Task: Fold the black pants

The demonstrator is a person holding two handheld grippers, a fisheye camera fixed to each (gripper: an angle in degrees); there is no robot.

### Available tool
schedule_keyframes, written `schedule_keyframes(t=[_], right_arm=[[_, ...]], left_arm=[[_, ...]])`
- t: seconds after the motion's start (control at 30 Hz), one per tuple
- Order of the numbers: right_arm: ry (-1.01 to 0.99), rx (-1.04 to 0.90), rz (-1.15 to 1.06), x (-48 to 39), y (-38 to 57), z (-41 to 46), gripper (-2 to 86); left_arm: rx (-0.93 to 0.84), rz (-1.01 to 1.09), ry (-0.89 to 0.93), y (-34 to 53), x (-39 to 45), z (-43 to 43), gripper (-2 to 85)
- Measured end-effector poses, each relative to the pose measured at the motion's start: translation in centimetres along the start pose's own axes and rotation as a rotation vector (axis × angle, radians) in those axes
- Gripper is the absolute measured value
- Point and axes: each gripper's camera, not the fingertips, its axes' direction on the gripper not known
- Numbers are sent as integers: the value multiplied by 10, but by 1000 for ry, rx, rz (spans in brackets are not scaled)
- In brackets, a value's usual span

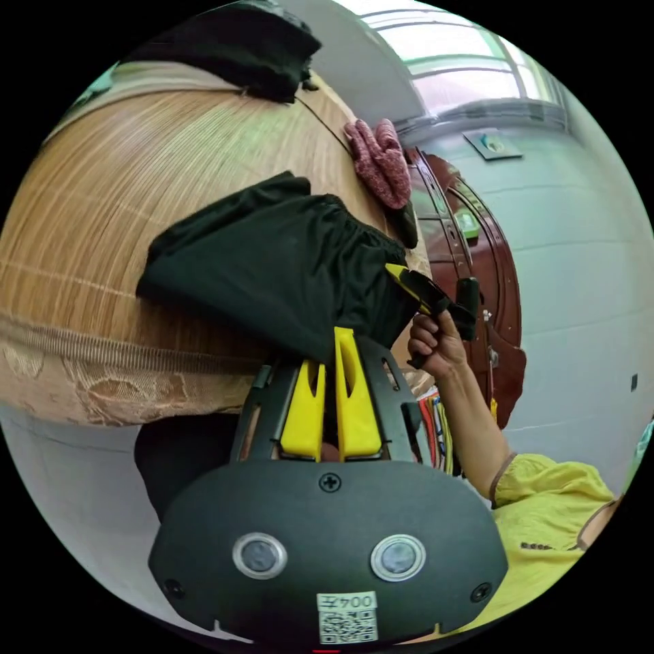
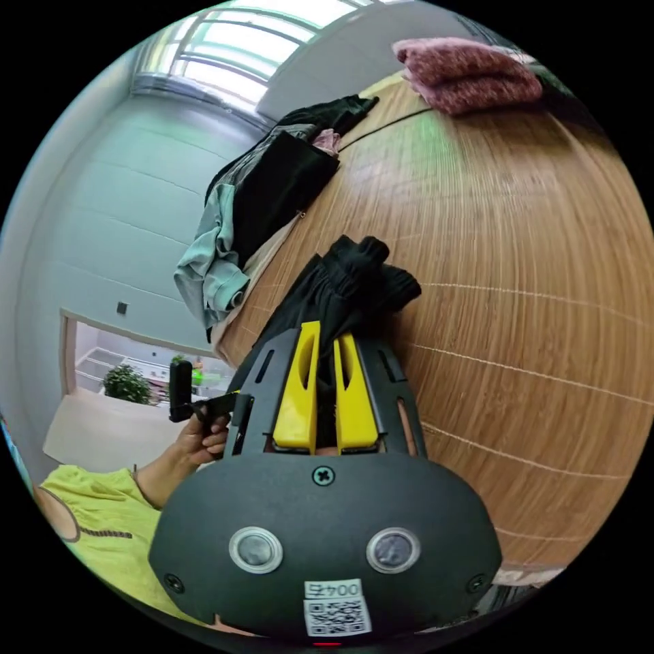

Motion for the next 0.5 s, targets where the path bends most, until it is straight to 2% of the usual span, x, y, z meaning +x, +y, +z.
schedule_keyframes(t=[0.1, 0.27, 0.5], right_arm=[[85, 28, -51, -50, 26, -47, 46], [174, 90, -56, -108, 88, -155, 44], [222, 278, 85, -140, 222, -367, 44]], left_arm=[[-9, 94, 31, 6, 45, 12, 41], [-86, 196, 230, 27, 138, 57, 41], [-289, 288, 490, 58, 270, 164, 40]])
